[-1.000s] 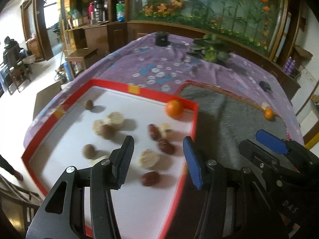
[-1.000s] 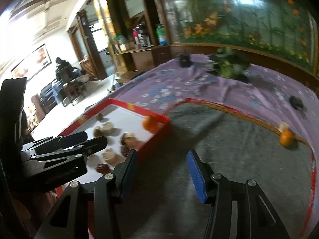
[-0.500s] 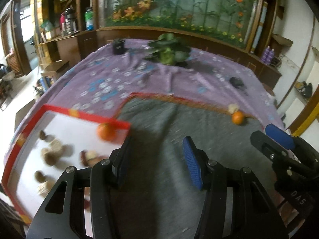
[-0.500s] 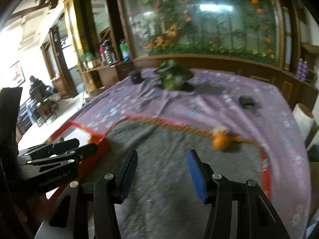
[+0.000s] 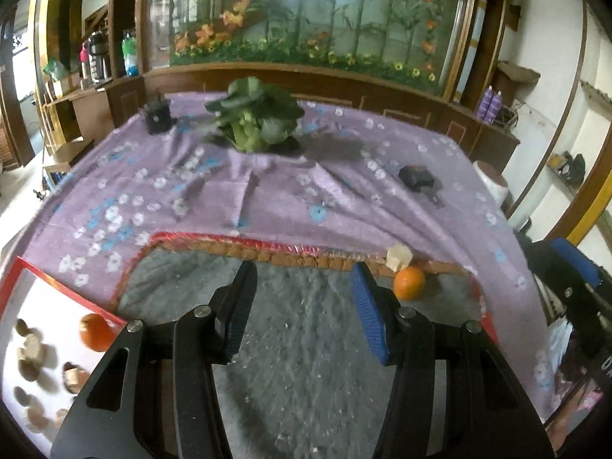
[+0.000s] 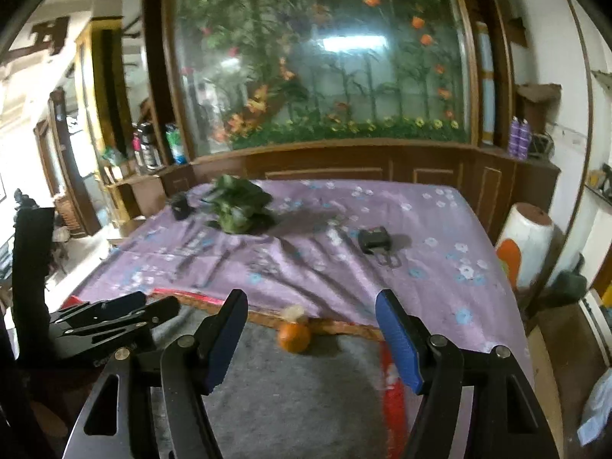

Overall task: Organize fruits
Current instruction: 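Move both open grippers back over the felt mat, then grasp the orange with the right gripper while the left gripper grasps a round pale cake piece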

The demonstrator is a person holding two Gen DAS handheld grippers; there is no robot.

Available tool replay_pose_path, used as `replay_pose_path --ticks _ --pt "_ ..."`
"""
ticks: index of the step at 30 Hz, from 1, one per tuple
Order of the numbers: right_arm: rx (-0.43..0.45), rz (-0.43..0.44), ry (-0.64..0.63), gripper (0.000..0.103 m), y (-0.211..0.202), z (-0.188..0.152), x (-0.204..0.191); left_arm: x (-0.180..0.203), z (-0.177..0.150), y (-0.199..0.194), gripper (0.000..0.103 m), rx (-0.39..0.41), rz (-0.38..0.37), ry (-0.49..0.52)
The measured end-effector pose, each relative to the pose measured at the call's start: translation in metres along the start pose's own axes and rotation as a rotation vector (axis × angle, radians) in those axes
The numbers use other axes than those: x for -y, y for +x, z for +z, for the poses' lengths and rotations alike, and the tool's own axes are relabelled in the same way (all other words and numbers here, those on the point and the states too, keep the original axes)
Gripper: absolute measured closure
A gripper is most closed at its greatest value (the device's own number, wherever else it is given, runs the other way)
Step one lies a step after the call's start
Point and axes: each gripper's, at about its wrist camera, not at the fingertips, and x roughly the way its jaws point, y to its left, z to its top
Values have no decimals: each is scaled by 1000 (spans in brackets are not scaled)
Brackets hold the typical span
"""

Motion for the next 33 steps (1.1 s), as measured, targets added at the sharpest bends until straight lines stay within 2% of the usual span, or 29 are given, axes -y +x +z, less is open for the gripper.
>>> replay_pose_path --ticks 5,7,13,19,24,28,30,31,32,33 --pt "-83 -6 64 35 27 -11 20 -4 -7 28 52 -57 -12 -11" --pt "-91 -8 64 35 30 -13 20 -6 -8 33 52 -71 -12 -16" --pt "-120 33 53 35 41 -20 14 -7 -10 31 52 -65 -42 -14" --pt "-149 80 5 35 62 -31 -3 -12 -11 34 52 -82 -43 -26" --pt "-214 62 -52 35 86 -35 -17 -19 -10 31 52 -67 -36 -47" --pt "-254 55 -89 39 110 -37 -22 -20 -10 30 52 -67 -36 -49" --pt "-274 50 -94 48 122 -38 -21 -20 -10 31 52 -68 -40 -47" --pt "-282 44 -105 61 128 -40 -21 -21 -10 31 52 -70 -43 -45" --pt "-290 47 -116 69 132 -42 -22 -21 -11 31 52 -71 -43 -43" --pt "-294 62 -119 69 134 -43 -23 -21 -11 32 52 -71 -41 -41"
